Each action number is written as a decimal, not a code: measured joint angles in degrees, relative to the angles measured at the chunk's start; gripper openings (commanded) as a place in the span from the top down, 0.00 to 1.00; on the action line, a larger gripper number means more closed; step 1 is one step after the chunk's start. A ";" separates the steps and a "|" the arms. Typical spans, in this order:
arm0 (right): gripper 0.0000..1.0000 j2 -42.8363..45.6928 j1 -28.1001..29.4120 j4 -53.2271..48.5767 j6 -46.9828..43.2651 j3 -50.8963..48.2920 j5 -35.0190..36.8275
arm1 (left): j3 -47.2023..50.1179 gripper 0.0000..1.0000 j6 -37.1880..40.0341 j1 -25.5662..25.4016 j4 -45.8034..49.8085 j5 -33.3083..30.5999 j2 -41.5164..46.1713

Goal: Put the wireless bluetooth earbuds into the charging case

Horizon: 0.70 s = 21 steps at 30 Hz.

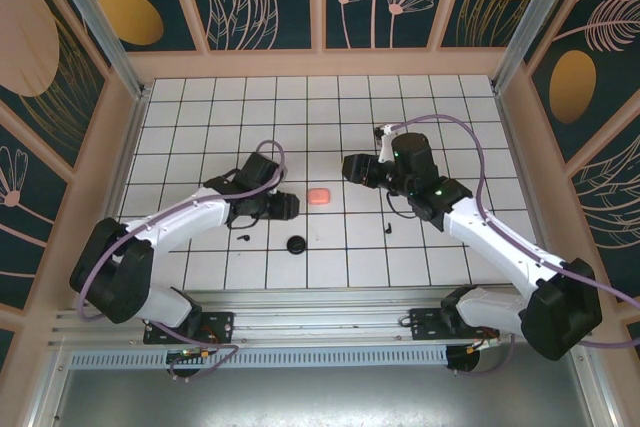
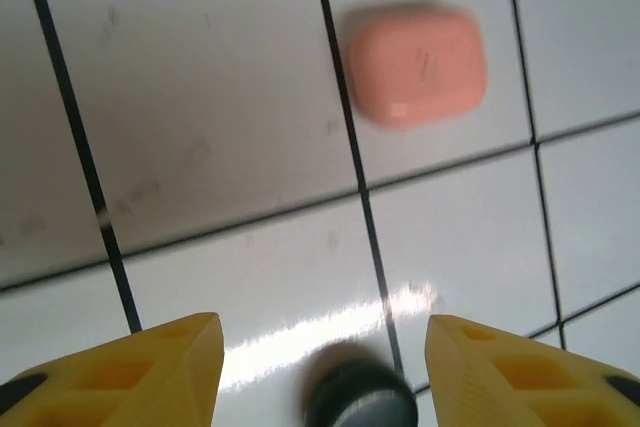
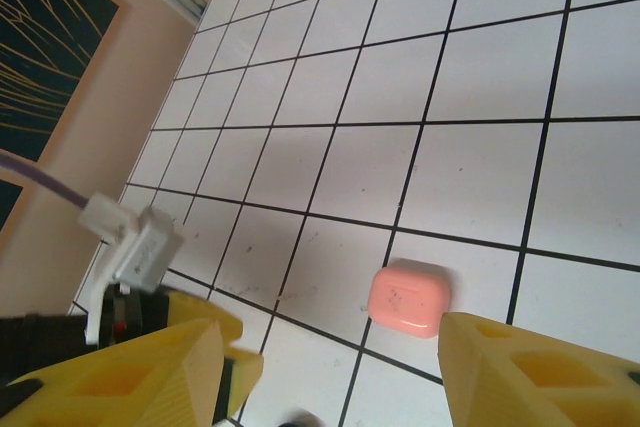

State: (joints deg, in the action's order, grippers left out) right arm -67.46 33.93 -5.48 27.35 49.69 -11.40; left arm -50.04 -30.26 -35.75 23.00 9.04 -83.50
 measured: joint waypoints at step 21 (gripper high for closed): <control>0.39 -0.57 1.01 -1.44 0.00 0.09 0.02 | -3.23 0.39 -2.97 -11.96 7.30 -3.78 -10.38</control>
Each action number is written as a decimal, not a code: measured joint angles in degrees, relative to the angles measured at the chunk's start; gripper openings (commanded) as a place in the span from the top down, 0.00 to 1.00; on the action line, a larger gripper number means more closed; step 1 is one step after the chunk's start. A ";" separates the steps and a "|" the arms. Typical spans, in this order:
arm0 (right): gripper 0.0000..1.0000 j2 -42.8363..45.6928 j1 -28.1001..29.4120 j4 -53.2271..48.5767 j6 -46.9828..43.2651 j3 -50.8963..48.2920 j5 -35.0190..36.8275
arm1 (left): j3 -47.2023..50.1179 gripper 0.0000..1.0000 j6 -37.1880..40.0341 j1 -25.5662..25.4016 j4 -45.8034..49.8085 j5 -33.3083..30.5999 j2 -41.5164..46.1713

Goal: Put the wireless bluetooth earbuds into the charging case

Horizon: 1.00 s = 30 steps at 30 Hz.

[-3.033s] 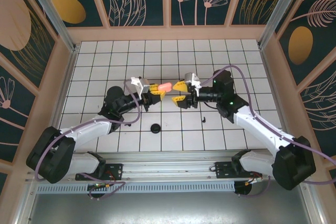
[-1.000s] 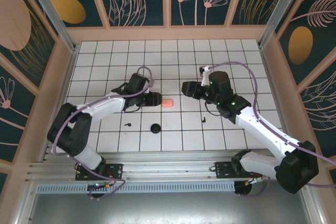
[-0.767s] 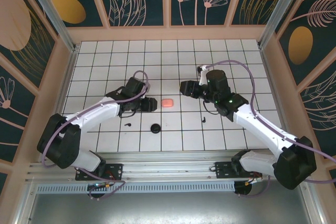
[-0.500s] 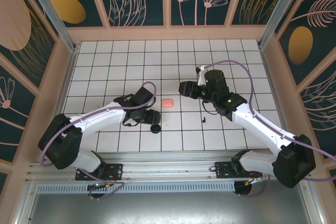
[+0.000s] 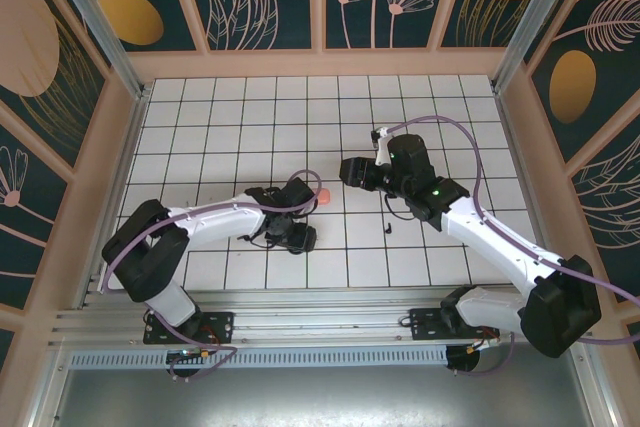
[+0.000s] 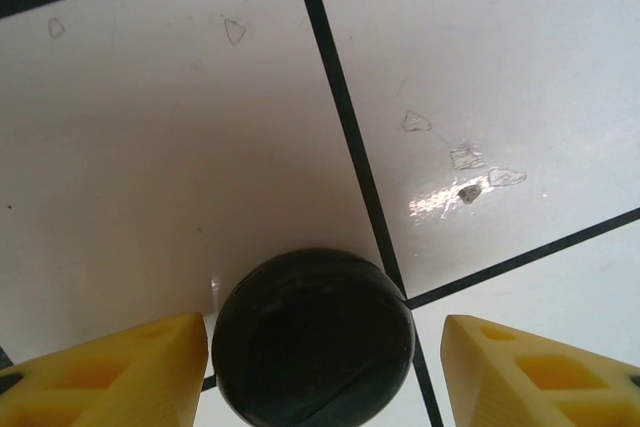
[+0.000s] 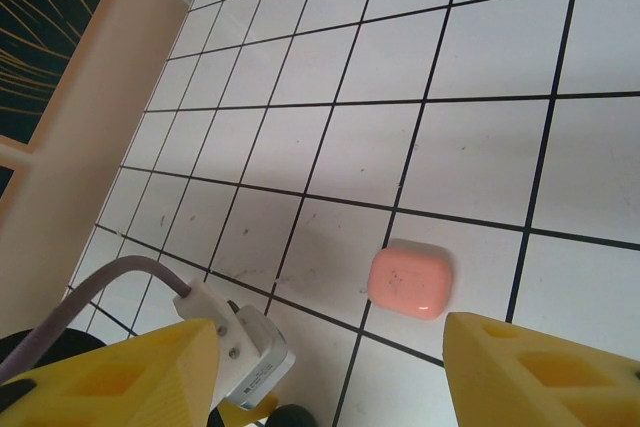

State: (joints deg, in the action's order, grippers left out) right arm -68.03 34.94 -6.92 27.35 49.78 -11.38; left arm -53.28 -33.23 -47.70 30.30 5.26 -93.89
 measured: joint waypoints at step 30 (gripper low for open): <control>0.37 2.54 0.00 -0.31 -0.26 -0.85 1.07 | -2.91 0.55 3.61 -0.33 1.55 -1.53 -3.45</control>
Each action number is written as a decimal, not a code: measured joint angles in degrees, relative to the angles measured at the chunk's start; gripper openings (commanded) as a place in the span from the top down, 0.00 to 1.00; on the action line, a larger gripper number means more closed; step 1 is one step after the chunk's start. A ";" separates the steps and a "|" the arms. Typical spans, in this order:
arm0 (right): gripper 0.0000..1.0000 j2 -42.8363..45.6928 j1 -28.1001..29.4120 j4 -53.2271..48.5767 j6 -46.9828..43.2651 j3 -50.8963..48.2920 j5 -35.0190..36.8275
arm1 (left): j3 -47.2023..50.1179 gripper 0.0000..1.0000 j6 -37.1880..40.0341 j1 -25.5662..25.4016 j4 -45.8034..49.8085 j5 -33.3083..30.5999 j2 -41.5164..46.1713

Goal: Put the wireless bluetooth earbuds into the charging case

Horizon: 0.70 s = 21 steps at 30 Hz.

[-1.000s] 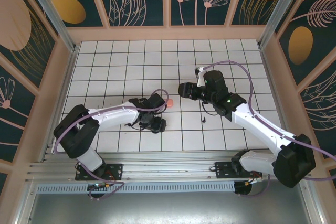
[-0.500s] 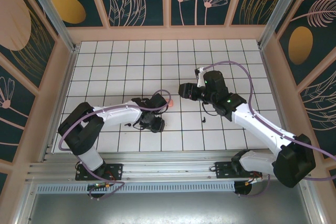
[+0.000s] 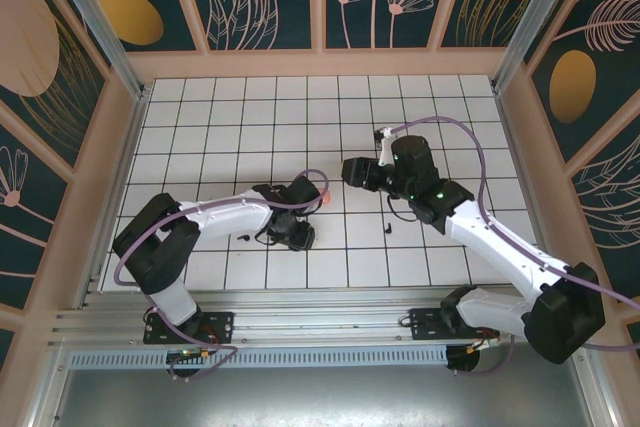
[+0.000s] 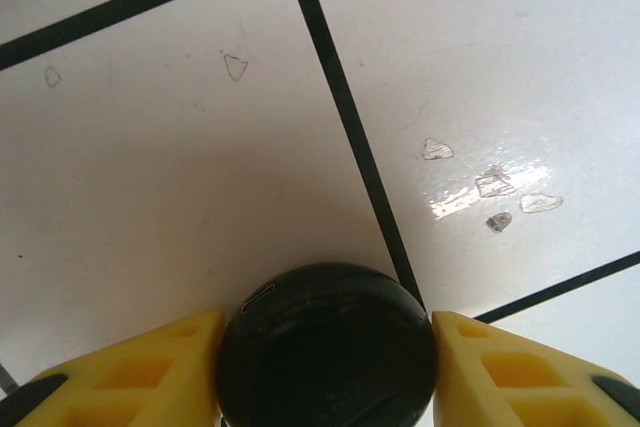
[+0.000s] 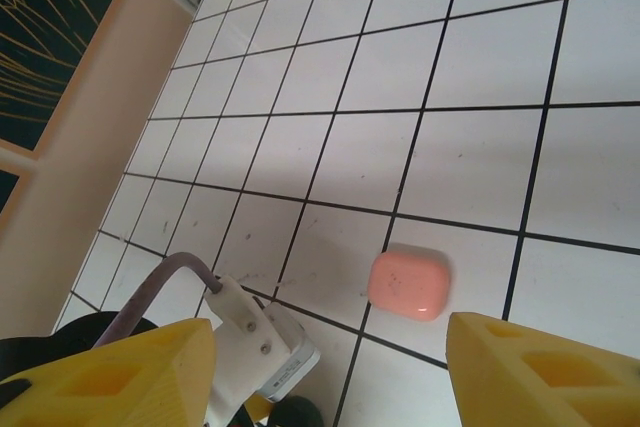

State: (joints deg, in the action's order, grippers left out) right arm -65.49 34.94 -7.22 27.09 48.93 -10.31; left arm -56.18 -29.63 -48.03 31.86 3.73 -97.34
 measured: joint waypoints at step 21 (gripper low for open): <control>0.42 29.40 0.11 32.30 -6.60 -36.35 5.51 | 6.34 0.61 -22.38 5.95 -31.89 16.26 16.70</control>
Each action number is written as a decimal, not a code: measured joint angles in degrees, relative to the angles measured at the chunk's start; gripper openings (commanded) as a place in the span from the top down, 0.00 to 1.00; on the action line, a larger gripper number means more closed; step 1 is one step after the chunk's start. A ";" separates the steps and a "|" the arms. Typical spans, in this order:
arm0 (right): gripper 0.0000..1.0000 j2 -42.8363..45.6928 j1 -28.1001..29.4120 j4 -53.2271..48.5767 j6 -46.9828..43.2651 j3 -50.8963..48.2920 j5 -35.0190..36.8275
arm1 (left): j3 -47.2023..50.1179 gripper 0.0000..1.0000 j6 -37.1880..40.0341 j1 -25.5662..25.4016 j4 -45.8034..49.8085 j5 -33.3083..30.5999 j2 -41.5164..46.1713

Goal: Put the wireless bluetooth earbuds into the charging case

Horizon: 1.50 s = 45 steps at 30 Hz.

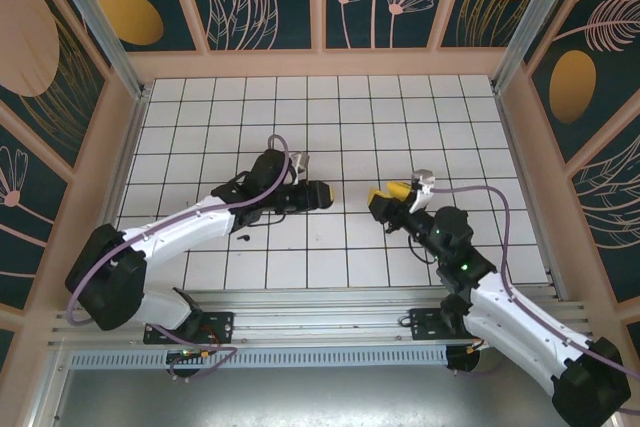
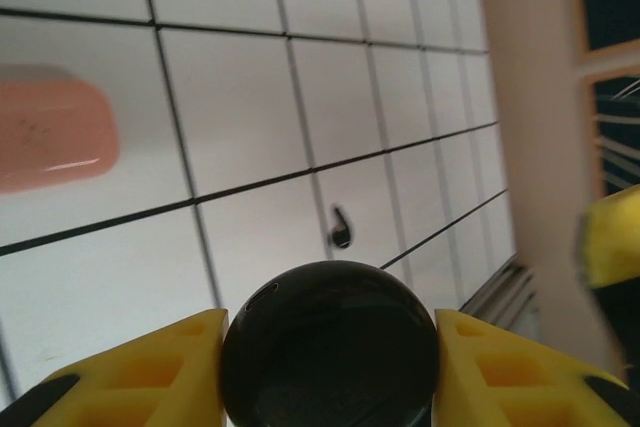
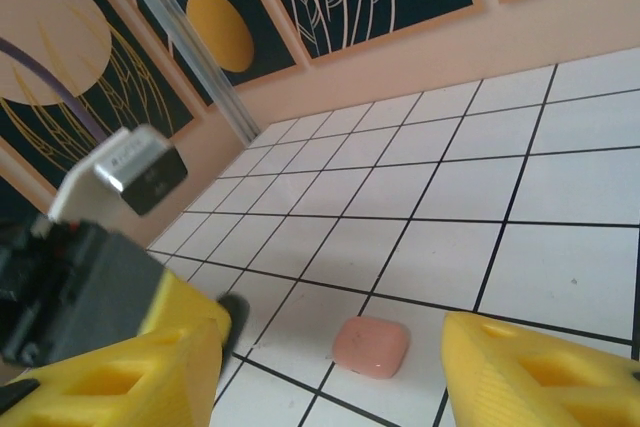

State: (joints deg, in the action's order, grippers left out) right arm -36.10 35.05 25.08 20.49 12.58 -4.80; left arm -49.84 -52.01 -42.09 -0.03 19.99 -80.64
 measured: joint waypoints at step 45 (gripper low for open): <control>0.69 -32.46 10.14 22.67 -8.50 8.81 -2.51 | 3.48 0.61 -12.90 0.00 -14.84 0.46 1.66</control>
State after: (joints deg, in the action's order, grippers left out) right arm -68.55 45.19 47.75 11.99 21.39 -7.31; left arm -46.37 -64.90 -42.09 -14.87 20.45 -78.98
